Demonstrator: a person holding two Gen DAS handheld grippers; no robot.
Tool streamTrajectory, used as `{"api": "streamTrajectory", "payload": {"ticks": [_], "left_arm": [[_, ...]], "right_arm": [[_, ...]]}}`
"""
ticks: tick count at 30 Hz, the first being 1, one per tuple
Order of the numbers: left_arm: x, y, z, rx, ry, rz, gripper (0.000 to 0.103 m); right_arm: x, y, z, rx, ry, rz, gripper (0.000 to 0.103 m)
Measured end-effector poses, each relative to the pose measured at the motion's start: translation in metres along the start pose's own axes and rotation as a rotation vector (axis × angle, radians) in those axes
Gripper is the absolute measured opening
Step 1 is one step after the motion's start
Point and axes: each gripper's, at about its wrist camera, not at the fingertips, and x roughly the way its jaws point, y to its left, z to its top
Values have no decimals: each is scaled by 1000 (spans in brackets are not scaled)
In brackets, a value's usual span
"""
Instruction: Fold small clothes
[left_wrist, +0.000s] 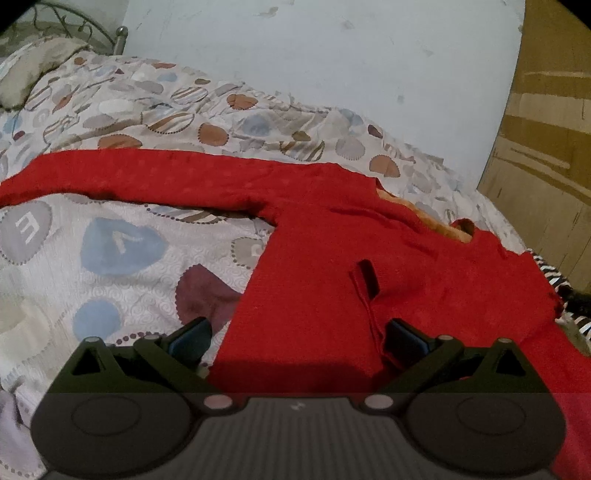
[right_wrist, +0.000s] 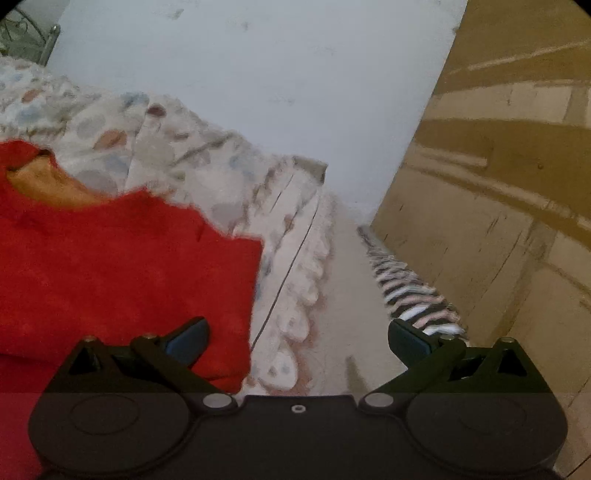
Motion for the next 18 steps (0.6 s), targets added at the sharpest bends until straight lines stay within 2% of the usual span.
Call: {"api": "streamTrajectory", "payload": {"ticks": [2,7,10,12,15,18], "left_arm": [[-1,2,0,-13,-4,-10,103],[-4,9,0,-49,-19,-43,103],[-18,29,3,-153,-89,-148,103],[-27,44,9,-207,-107,-203,103],[-42,67,25,-205,-120,-145,103],[-58,93,39,-160,-146,-69,103]], "right_arm": [[-21,-3,10,22,-43,-21,102],[-73,1,30,78,-18,101,102],[-109,14,34,89,29,189,103],[-138,26,30,124,46,244,103],[-182,45,16,184,-25,353,103],[-210,72,8,180,-87,367,103]]}}
